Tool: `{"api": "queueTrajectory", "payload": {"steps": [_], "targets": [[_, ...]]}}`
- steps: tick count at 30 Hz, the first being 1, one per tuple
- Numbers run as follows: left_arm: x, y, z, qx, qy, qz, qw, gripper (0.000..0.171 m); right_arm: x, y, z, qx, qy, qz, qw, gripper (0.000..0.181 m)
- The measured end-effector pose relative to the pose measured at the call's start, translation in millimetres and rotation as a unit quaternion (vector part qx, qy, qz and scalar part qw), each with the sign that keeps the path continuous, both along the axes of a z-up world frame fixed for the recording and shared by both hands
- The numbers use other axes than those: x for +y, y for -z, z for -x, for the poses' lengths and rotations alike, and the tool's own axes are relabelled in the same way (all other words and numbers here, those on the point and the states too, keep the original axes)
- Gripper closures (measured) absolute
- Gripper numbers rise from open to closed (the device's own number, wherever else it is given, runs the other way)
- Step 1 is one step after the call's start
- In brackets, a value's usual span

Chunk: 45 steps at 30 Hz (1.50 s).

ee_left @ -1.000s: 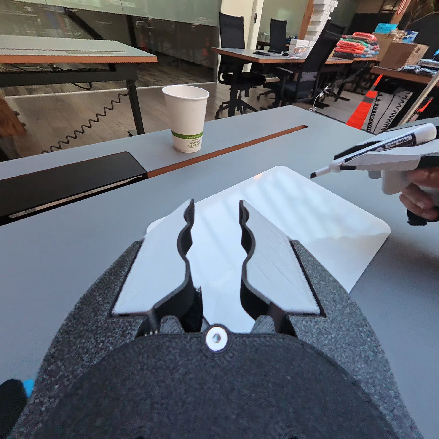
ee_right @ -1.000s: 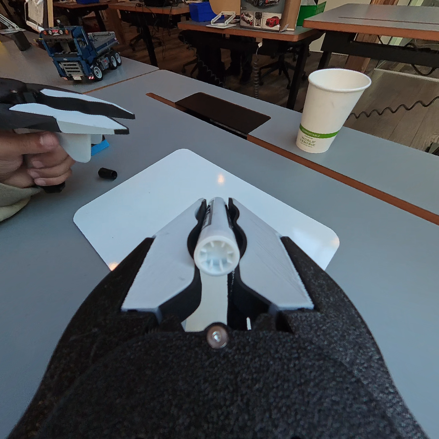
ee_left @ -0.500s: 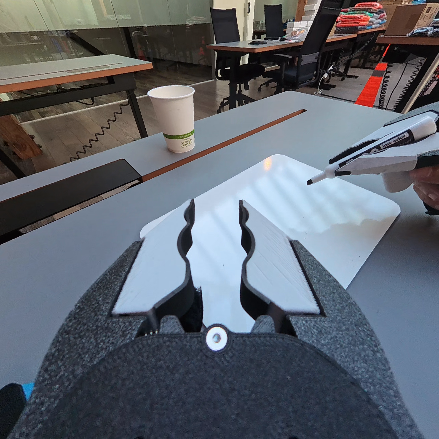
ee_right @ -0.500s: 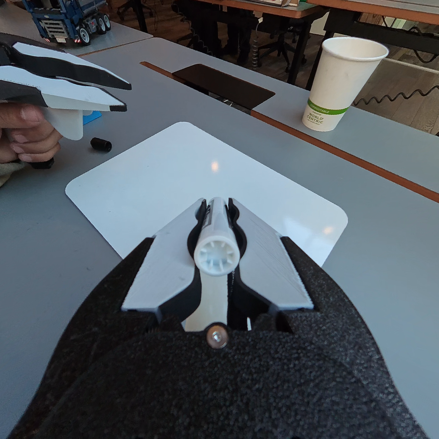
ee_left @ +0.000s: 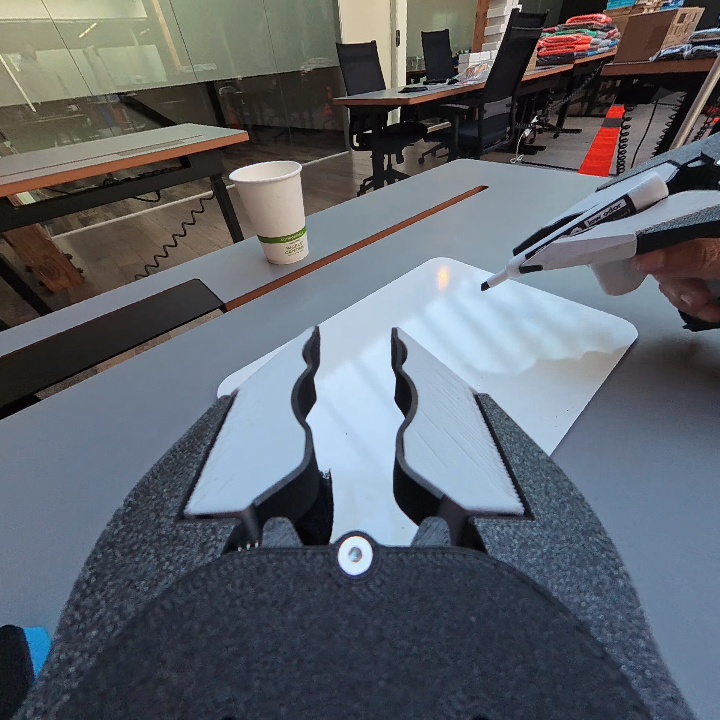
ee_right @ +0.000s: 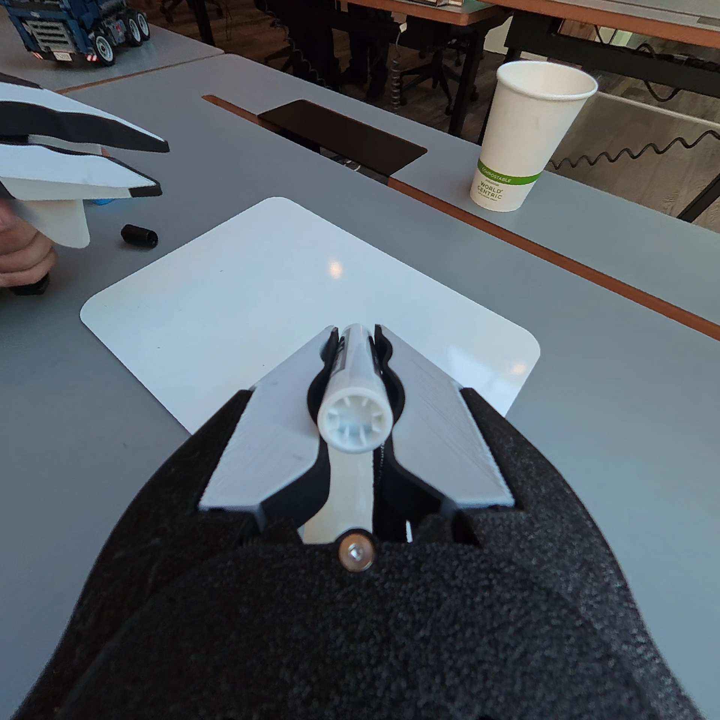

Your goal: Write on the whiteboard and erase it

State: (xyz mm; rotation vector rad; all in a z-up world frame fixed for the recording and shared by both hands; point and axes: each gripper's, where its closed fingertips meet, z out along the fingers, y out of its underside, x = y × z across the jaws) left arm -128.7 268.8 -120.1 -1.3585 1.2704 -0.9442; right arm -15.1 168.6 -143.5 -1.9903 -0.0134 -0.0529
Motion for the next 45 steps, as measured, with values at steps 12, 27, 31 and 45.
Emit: {"api": "queueTrajectory", "payload": {"steps": [12,27,31,45], "targets": [[-8,7,-4,0.006,-0.007,-0.040,0.999,0.136,-1,12,-3,0.067,0.004,0.022,0.998,0.163],[17,2,13,0.000,-0.043,0.004,0.999,0.136,48,2,40,0.069,0.014,0.063,0.995,0.162],[22,9,14,0.010,-0.044,0.024,0.999,0.136,83,15,46,0.063,0.006,0.115,0.991,0.162],[13,8,17,0.016,-0.022,0.050,0.998,0.136,103,26,50,0.074,0.050,0.140,0.986,0.163]]}}
